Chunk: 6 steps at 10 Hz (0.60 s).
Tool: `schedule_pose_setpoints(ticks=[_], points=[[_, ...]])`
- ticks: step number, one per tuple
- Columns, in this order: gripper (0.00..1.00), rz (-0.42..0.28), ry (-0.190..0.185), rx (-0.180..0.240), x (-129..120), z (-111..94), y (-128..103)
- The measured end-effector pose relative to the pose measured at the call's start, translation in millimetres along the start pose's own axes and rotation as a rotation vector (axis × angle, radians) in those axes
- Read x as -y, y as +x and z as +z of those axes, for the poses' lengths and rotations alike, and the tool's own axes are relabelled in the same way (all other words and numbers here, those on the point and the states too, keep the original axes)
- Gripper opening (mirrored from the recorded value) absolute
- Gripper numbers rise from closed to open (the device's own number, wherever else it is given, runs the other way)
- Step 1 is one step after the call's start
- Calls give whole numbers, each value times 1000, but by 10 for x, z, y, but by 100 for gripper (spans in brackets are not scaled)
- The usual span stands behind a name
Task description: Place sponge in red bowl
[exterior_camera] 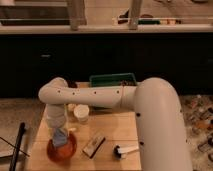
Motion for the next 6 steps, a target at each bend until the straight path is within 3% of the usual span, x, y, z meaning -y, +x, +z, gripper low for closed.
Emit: schedule_pose_setpoints(ticks=[1,3,4,5,6], points=[[25,-6,-1,2,-4,-3,9],[23,-11,-1,5,-7,4,6],[30,-14,0,7,-2,8,-2],[48,-19,2,10,-7,14,-14],[58,-21,4,11,-8,20,-17]])
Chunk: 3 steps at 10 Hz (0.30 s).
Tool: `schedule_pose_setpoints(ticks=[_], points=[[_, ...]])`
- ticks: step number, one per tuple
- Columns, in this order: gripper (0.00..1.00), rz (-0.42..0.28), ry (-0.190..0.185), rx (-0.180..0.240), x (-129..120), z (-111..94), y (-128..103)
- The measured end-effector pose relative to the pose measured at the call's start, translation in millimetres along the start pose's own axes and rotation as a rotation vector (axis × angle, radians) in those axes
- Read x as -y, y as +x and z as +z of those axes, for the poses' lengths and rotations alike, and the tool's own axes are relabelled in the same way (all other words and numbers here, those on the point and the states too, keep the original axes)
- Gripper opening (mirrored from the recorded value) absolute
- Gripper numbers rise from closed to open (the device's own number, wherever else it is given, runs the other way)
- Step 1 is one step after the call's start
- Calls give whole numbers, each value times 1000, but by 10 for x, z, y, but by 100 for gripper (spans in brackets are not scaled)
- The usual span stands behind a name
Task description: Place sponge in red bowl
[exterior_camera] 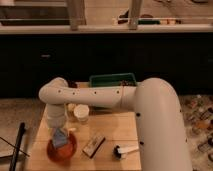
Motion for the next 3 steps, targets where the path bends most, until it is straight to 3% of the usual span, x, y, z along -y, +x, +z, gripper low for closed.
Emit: schedule_pose_setpoints(ticks=[2,3], points=[[78,-4,5,1,3,0,-7],[80,-4,5,3,1,6,-11]])
